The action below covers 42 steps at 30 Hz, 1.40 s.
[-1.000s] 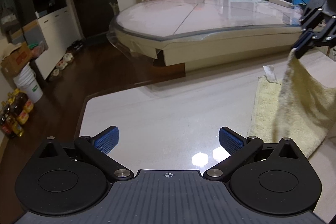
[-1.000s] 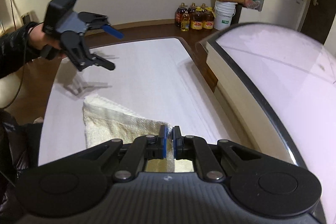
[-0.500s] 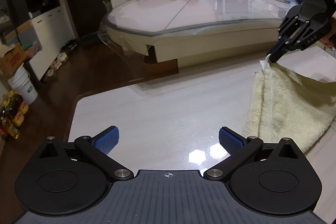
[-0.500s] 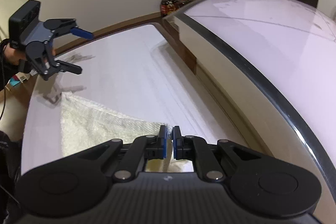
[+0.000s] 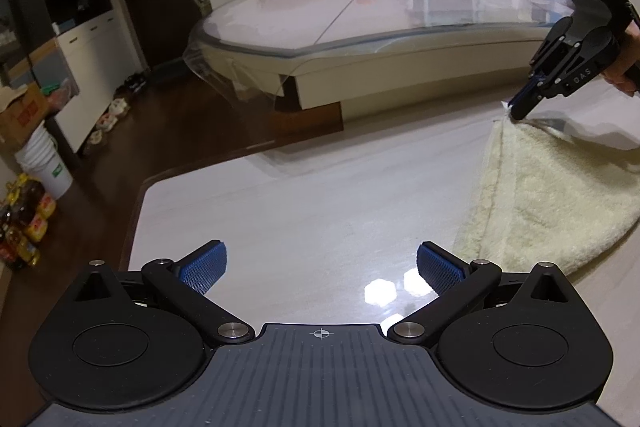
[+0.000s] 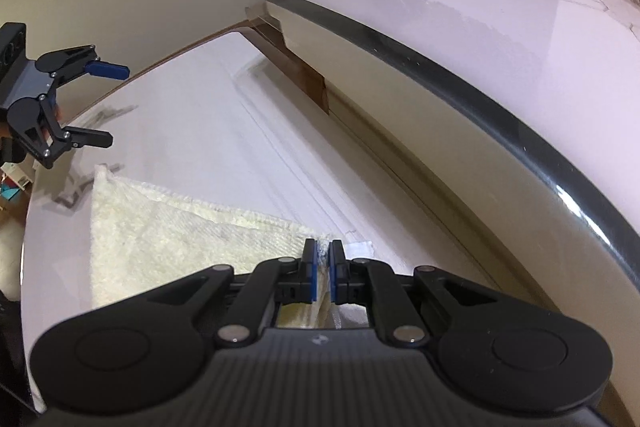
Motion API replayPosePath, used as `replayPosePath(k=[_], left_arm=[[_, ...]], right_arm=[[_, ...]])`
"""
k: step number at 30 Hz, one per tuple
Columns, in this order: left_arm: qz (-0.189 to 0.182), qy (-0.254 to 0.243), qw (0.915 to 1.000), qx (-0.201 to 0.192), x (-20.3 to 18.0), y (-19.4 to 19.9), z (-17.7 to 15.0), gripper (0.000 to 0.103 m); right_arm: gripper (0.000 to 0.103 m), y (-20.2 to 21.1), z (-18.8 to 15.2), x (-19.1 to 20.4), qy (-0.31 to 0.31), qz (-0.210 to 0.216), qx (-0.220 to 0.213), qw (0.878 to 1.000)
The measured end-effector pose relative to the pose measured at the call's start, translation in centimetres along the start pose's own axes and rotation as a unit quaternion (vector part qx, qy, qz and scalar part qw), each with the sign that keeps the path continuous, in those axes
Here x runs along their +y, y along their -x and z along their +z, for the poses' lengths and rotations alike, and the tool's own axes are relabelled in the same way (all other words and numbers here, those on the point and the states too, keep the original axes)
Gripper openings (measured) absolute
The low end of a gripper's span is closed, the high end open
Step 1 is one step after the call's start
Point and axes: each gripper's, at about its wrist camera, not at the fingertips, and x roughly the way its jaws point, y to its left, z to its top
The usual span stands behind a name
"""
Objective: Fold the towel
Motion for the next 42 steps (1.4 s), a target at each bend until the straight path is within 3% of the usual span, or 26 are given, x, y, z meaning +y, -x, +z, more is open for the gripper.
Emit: replayPosePath(k=[6, 18, 22, 34, 42], left_arm=[[-0.003, -0.006, 1.0, 0.001, 0.0, -0.3, 0.0, 0.103], [-0.009, -0.013, 0.9999, 0.005, -0.4, -0.6, -0.1, 0.103], [-0.008, -0.011, 0.9999, 0.002, -0.2, -0.4, 0.1, 0.103], [-0.003, -0.009, 1.0, 0.003, 0.0, 0.3, 0.2, 0.103], [0.005, -0.005, 1.0, 0.001, 0.5, 1.0, 0.0, 0.103]], right_arm=[[0.006, 1.3, -0.5, -0.3, -0.014, 0.001, -0.028, 1.0], [0.007, 0.3, -0.8, -1.2, -0.031, -0.024, -0.017, 0.999], [0.019, 0.3, -0.7, -0.8, -0.025, -0.049, -0.008, 0.998], [0.025, 0.0, -0.5, 2.4, 0.04, -0.126, 0.012, 0.991], [0.041, 0.8, -0.7, 4.1, 0.047, -0.153, 0.008, 0.987]])
